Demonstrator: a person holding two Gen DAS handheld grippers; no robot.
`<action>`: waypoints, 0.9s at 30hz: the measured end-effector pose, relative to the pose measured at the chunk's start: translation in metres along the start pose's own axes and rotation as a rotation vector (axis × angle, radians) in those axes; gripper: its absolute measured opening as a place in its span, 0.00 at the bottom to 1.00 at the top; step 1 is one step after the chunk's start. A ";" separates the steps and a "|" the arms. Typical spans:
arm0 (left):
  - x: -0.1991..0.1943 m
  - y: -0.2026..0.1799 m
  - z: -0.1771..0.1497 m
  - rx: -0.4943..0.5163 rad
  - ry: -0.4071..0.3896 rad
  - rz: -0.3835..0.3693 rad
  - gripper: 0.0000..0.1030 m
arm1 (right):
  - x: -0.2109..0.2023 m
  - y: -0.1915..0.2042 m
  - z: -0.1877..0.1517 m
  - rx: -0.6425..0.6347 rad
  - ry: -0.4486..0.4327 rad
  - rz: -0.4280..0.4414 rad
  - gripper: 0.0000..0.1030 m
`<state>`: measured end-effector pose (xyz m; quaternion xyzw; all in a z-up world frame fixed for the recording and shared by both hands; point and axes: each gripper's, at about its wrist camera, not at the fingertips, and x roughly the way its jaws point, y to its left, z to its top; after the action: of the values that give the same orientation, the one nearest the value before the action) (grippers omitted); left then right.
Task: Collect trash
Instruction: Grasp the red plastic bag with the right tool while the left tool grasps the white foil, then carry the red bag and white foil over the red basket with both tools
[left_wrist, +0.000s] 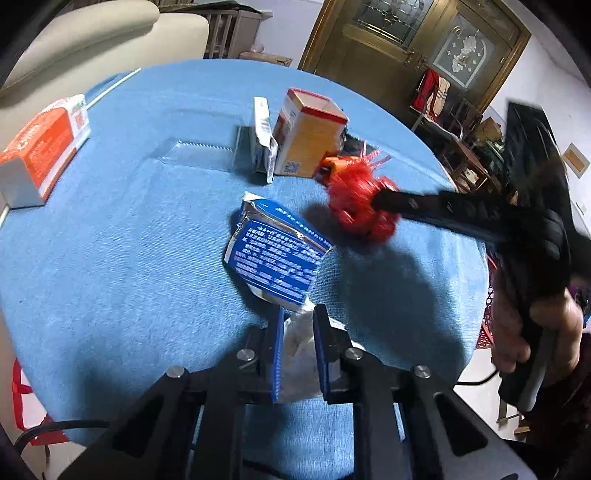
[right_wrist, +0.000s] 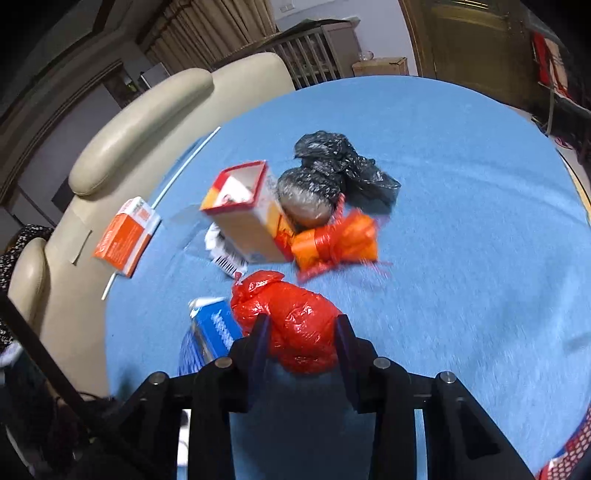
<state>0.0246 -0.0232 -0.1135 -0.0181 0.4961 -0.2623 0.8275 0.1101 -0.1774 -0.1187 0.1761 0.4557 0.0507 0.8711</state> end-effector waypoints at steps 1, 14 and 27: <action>-0.003 -0.001 0.000 0.004 -0.003 -0.006 0.18 | -0.006 -0.002 -0.006 -0.002 -0.005 -0.001 0.37; 0.008 -0.031 -0.011 0.101 0.040 -0.030 0.65 | -0.063 -0.048 -0.064 0.110 -0.037 0.030 0.37; -0.006 -0.062 -0.002 0.234 -0.066 0.195 0.41 | -0.076 -0.051 -0.071 0.107 -0.087 0.050 0.37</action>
<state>-0.0051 -0.0738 -0.0914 0.1179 0.4343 -0.2360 0.8613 0.0043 -0.2249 -0.1148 0.2357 0.4151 0.0402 0.8778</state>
